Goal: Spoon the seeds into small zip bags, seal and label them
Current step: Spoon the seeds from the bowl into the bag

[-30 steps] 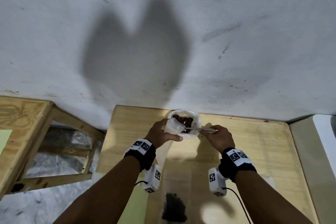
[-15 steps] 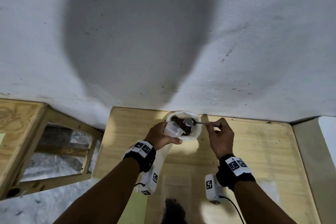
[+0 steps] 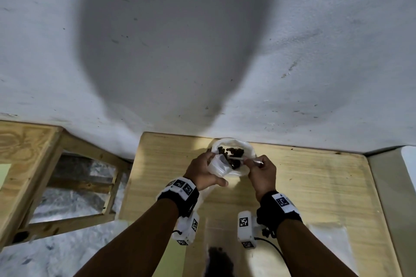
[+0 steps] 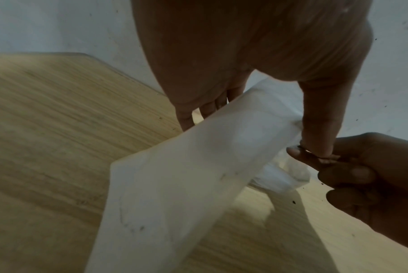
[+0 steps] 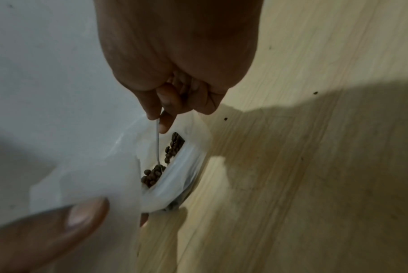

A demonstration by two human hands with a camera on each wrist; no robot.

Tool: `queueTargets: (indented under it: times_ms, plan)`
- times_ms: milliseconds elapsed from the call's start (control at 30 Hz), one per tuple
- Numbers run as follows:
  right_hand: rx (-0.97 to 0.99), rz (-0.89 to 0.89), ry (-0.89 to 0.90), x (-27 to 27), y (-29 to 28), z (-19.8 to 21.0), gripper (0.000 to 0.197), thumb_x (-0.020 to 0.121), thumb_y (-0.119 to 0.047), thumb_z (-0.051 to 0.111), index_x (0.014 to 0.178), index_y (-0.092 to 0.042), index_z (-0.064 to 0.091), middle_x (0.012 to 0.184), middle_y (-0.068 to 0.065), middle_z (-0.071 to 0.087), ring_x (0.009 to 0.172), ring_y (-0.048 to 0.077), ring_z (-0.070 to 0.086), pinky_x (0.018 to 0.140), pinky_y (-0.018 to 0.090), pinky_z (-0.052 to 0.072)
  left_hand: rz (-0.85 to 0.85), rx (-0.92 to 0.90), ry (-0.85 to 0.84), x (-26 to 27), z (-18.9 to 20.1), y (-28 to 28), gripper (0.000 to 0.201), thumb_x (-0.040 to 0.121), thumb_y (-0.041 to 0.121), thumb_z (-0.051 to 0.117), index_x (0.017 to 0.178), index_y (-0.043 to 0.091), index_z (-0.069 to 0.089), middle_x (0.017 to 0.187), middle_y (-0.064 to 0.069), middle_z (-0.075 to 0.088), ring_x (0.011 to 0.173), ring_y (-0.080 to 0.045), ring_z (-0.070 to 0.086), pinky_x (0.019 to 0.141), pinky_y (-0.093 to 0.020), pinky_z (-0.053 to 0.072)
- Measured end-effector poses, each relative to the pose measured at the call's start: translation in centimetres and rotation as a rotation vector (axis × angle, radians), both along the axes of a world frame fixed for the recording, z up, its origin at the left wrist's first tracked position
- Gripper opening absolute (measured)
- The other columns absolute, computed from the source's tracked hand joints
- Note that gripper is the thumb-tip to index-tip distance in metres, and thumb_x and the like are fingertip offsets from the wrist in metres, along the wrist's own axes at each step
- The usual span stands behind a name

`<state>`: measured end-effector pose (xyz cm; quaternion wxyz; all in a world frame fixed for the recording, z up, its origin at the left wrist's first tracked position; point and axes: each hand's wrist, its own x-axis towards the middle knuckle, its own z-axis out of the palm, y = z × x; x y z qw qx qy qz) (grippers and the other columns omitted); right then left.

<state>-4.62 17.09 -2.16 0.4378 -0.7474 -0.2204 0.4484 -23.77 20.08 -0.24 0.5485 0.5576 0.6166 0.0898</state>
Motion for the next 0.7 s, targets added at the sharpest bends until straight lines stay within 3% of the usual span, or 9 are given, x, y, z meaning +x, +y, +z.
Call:
queueTargets:
  times_ms: [100, 233, 500, 700]
  plan:
    - [-0.013, -0.073, 0.063, 1.1, -0.4, 0.6, 0.024, 0.082, -0.007, 0.075, 0.069, -0.014, 0.057, 0.067, 0.009, 0.06, 0.05, 0.016, 0.044, 0.05, 0.025, 0.038, 0.008, -0.001, -0.006, -0.1, 0.1, 0.0, 0.107, 0.052, 0.026, 0.095, 0.145, 0.023, 0.043, 0.14, 0.006, 0.053, 0.124, -0.014, 0.051, 0.099, -0.025, 0.043]
    - [0.014, -0.122, 0.111, 2.8, -1.0, 2.1, 0.027, 0.085, -0.005, 0.072, 0.069, -0.016, 0.054, 0.081, 0.017, 0.07, 0.04, 0.006, 0.042, 0.039, 0.019, 0.033, 0.022, 0.008, -0.006, -0.1, 0.1, -0.2, 0.107, 0.052, 0.022, 0.096, 0.144, 0.022, 0.043, 0.141, 0.004, 0.05, 0.127, -0.015, 0.049, 0.099, -0.024, 0.041]
    - [0.094, -0.031, 0.133, 5.3, -2.7, 4.1, 0.019, 0.09, -0.01, 0.071, 0.083, -0.006, 0.054, 0.079, 0.01, 0.075, 0.046, 0.014, 0.029, 0.047, 0.026, 0.025, -0.001, 0.101, 0.067, 0.5, 0.0, -0.9, 0.11, 0.049, 0.032, 0.097, 0.144, 0.02, 0.042, 0.144, 0.002, 0.04, 0.131, -0.016, 0.042, 0.108, -0.026, 0.035]
    - [0.163, 0.065, 0.079, 4.9, -3.8, 4.0, 0.031, 0.091, -0.009, 0.07, 0.071, -0.014, 0.047, 0.093, 0.035, 0.066, 0.046, 0.011, 0.034, 0.046, 0.023, 0.029, 0.006, 0.149, 0.093, 0.8, 0.0, -1.4, 0.106, 0.053, 0.034, 0.096, 0.143, 0.02, 0.043, 0.144, 0.0, 0.036, 0.133, -0.018, 0.041, 0.108, -0.023, 0.032]
